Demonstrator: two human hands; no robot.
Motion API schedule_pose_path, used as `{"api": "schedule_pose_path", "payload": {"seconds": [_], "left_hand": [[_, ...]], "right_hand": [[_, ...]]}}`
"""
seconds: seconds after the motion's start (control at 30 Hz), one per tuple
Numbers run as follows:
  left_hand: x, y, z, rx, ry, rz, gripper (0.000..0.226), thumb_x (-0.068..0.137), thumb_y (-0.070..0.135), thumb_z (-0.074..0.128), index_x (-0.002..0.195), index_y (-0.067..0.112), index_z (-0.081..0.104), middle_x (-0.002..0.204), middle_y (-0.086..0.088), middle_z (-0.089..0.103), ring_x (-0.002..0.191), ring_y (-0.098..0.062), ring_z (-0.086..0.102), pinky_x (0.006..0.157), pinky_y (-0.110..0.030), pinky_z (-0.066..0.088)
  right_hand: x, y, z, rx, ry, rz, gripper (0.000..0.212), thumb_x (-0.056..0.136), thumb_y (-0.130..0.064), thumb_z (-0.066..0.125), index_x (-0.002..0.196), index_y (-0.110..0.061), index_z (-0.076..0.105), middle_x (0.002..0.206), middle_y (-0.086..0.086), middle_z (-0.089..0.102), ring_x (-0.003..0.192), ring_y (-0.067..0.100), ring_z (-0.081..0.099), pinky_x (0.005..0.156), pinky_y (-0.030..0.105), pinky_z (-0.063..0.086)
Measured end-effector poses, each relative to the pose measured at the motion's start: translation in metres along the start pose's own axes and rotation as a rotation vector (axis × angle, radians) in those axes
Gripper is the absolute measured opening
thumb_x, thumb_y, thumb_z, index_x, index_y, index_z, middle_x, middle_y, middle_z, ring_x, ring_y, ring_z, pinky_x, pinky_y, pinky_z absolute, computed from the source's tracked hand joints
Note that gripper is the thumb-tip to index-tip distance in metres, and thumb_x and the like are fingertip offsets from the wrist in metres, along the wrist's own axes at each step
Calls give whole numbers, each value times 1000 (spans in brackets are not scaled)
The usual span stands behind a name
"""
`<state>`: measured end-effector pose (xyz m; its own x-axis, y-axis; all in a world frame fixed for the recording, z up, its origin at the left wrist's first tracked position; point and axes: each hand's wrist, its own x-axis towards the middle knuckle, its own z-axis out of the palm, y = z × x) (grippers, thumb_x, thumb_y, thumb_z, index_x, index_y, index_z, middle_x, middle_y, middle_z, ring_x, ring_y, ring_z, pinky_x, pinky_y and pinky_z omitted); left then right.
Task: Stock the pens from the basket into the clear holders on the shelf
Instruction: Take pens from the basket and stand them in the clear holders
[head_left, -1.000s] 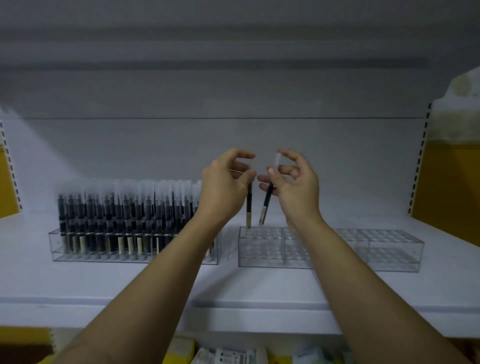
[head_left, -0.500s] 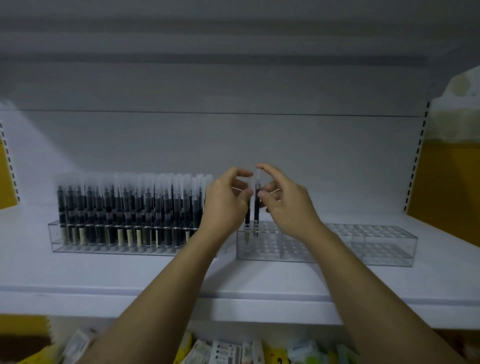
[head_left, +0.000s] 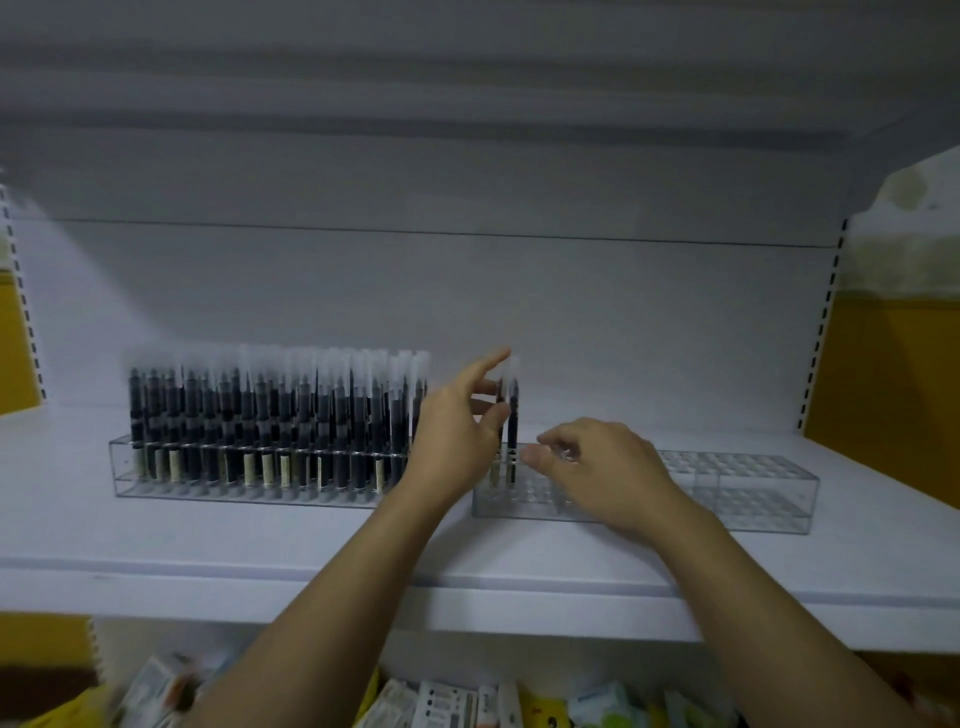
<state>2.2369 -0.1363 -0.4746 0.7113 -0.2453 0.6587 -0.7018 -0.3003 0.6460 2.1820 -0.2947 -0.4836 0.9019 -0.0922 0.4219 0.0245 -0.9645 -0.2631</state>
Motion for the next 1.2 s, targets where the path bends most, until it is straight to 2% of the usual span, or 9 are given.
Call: {"api": "schedule_pose_path", "payload": {"seconds": [0.1, 0.2, 0.33, 0.43, 0.47, 0.53, 0.67, 0.83, 1.2], "left_hand": [[-3, 0, -2, 41, 4, 4, 58, 94, 10, 59, 141, 39, 41, 116, 2, 60, 86, 0, 57, 68, -3, 42], [-8, 0, -2, 59, -7, -1, 64, 93, 12, 60, 145, 38, 34, 127, -1, 59, 96, -3, 57, 86, -16, 47], [-14, 2, -5, 78, -67, -12, 76, 90, 16, 65, 150, 36, 22, 141, 0, 50, 125, -12, 49, 100, -25, 43], [-24, 5, -11, 113, -55, 8, 77, 89, 20, 67, 150, 34, 22, 145, 1, 44, 132, -13, 42, 109, -33, 39], [-28, 8, -13, 138, -50, 26, 76, 89, 22, 67, 150, 34, 23, 146, 2, 43, 133, -14, 42, 110, -34, 38], [-36, 13, -20, 214, -52, 81, 70, 90, 25, 65, 149, 32, 27, 147, 3, 42, 132, -15, 42, 109, -29, 35], [-53, 26, -34, 339, -43, 174, 59, 92, 27, 62, 145, 26, 36, 147, 3, 42, 132, -15, 41, 107, -23, 29], [-86, 40, -55, 445, -42, 231, 49, 92, 30, 60, 139, 25, 47, 140, 3, 50, 127, -17, 48, 105, -31, 38], [-217, 36, -77, 646, -141, 176, 49, 90, 44, 59, 135, 24, 52, 133, 2, 56, 122, -20, 50, 100, -38, 43]], "right_hand": [[0, -3, -3, -13, -48, -17, 64, 80, -74, 50, 127, -31, 61, 127, -8, 60, 111, 16, 57, 90, 34, 46], [0, -5, -2, -12, -35, -18, 65, 78, -75, 51, 125, -31, 62, 125, -8, 61, 110, 16, 57, 90, 34, 46], [-4, -5, -4, 30, -25, -15, 68, 78, -74, 52, 131, -32, 57, 128, -7, 60, 114, 16, 55, 97, 38, 46], [-10, -10, -10, -34, -27, -40, 76, 81, -73, 49, 145, -33, 37, 147, -2, 44, 137, 19, 36, 119, 45, 18], [-13, -14, -13, -56, -9, -56, 78, 82, -73, 48, 148, -33, 32, 151, -3, 38, 141, 17, 29, 121, 46, 7], [-20, -20, -22, -67, 50, -95, 80, 83, -72, 48, 149, -33, 27, 154, -6, 34, 143, 13, 25, 121, 45, -2], [-39, -33, -37, -39, 114, -149, 80, 84, -68, 52, 150, -34, 24, 154, -8, 33, 142, 13, 25, 121, 43, 0], [-76, -45, -43, 0, 129, -194, 76, 86, -61, 56, 150, -33, 26, 152, -7, 35, 141, 15, 28, 121, 44, 7], [-192, -69, 11, 87, 41, -252, 66, 88, -48, 63, 146, -32, 36, 148, -7, 38, 137, 15, 30, 115, 32, 17]]}}
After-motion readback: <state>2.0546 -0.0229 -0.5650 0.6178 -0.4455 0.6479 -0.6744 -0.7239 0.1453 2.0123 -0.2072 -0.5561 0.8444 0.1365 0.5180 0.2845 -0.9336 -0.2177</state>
